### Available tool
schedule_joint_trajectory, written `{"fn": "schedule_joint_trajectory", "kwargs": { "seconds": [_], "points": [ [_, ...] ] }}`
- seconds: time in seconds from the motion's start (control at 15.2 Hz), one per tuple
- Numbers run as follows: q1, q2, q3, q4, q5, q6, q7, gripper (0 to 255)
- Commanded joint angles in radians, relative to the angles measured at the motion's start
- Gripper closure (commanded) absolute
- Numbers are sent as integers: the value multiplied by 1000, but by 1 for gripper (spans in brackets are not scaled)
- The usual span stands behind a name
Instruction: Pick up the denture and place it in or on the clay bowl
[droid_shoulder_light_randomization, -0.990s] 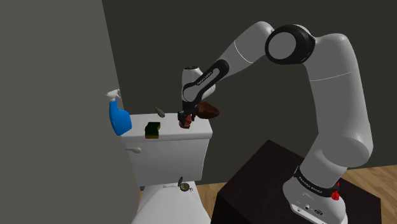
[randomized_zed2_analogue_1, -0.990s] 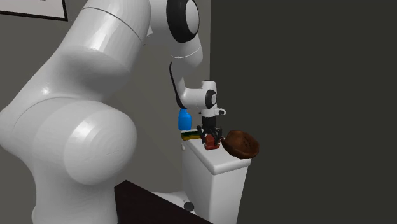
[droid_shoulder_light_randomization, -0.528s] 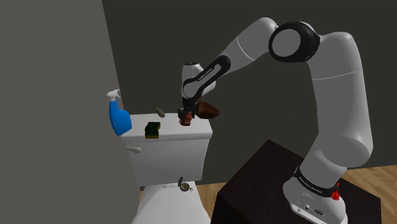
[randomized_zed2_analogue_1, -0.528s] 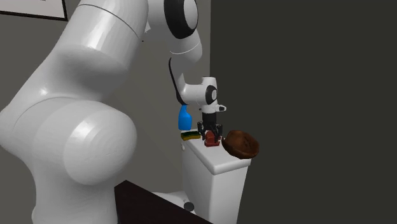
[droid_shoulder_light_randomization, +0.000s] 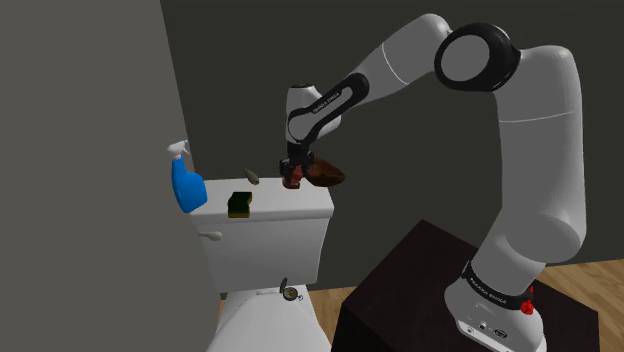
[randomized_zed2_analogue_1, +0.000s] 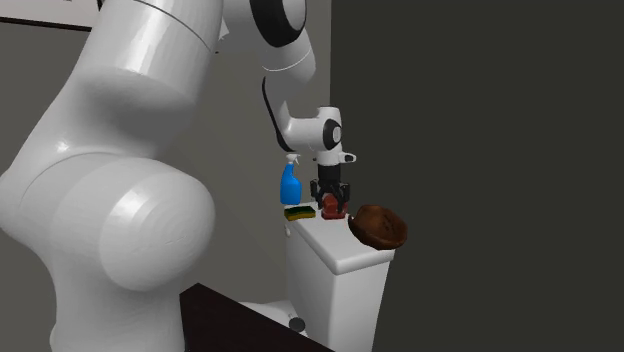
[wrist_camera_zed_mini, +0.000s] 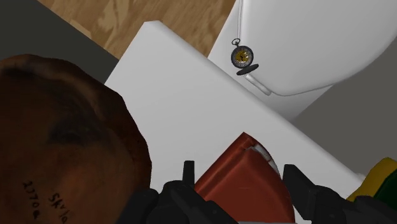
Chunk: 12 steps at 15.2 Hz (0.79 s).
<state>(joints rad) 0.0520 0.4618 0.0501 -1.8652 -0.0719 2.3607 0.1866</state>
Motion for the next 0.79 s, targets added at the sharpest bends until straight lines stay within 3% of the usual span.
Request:
{"fn": "schedule_joint_trajectory", "kwargs": {
  "seconds": [0.0, 0.73],
  "points": [
    [0, -19, 1, 3, 2, -22, -1, 255],
    [-3, -100, 6, 41, 11, -141, -10, 255]
  ]
}}
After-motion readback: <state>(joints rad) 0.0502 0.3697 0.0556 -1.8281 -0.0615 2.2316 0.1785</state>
